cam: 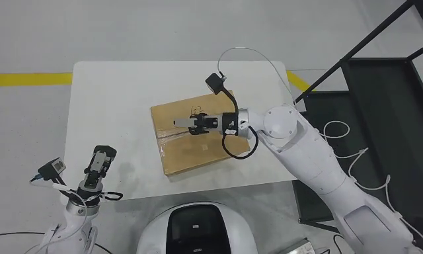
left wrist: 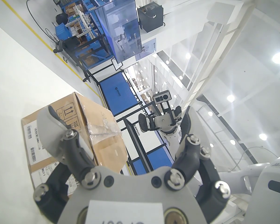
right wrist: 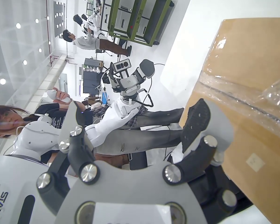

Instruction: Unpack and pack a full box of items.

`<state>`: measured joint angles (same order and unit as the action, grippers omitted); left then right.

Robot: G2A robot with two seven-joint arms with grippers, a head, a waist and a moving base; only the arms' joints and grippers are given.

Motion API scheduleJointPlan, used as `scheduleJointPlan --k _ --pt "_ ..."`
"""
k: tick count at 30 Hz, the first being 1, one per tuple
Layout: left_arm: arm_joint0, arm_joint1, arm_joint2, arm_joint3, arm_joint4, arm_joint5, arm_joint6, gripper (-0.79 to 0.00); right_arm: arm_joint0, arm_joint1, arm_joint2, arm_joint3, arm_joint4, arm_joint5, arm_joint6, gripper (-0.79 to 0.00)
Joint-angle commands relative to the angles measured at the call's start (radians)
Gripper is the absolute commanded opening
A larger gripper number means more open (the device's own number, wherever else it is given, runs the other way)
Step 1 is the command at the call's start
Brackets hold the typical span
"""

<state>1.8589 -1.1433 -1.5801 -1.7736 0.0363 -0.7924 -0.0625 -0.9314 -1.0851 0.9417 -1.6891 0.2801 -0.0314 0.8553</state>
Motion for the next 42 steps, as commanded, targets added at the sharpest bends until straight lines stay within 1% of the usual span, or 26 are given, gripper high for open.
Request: scheduleJointPlan --k 1,4,7,12,20,24,28,31,37,42 --pt "0.0 0.0 0.0 0.0 0.0 0.0 0.0 0.0 -0.004 -0.008 -0.02 0.029 0.026 -0.029 -0.012 0.0" --pt "0.0 0.0 0.0 0.0 0.0 0.0 0.0 0.0 0.066 -0.036 -0.104 0.095 0.027 -0.031 0.012 0.0" --pt "0.0 0.0 0.0 0.0 0.0 0.0 0.0 0.0 0.145 -0.073 -0.182 0.173 0.042 -0.039 0.011 0.0" --pt "0.0 0.0 0.0 0.0 0.0 0.0 0.0 0.0 0.247 -0.127 -0.278 0.297 0.027 -0.012 -0.007 0.0" --pt "0.0 0.0 0.0 0.0 0.0 0.0 0.0 0.0 0.312 -0.196 -0.368 0.425 0.044 -0.018 -0.025 0.0" --pt "0.0 0.0 0.0 0.0 0.0 0.0 0.0 0.0 0.327 -0.219 -0.389 0.463 0.041 -0.015 -0.018 0.0" --pt "0.0 0.0 0.0 0.0 0.0 0.0 0.0 0.0 0.33 -0.225 -0.386 0.478 0.018 0.008 -0.008 0.0" --pt "0.0 0.0 0.0 0.0 0.0 0.0 0.0 0.0 0.318 -0.216 -0.365 0.462 -0.004 0.026 0.004 0.0" --pt "0.0 0.0 0.0 0.0 0.0 0.0 0.0 0.0 0.26 -0.177 -0.298 0.385 -0.074 0.091 0.04 0.0" --pt "0.0 0.0 0.0 0.0 0.0 0.0 0.0 0.0 0.184 -0.136 -0.209 0.314 -0.124 0.136 0.027 0.0"
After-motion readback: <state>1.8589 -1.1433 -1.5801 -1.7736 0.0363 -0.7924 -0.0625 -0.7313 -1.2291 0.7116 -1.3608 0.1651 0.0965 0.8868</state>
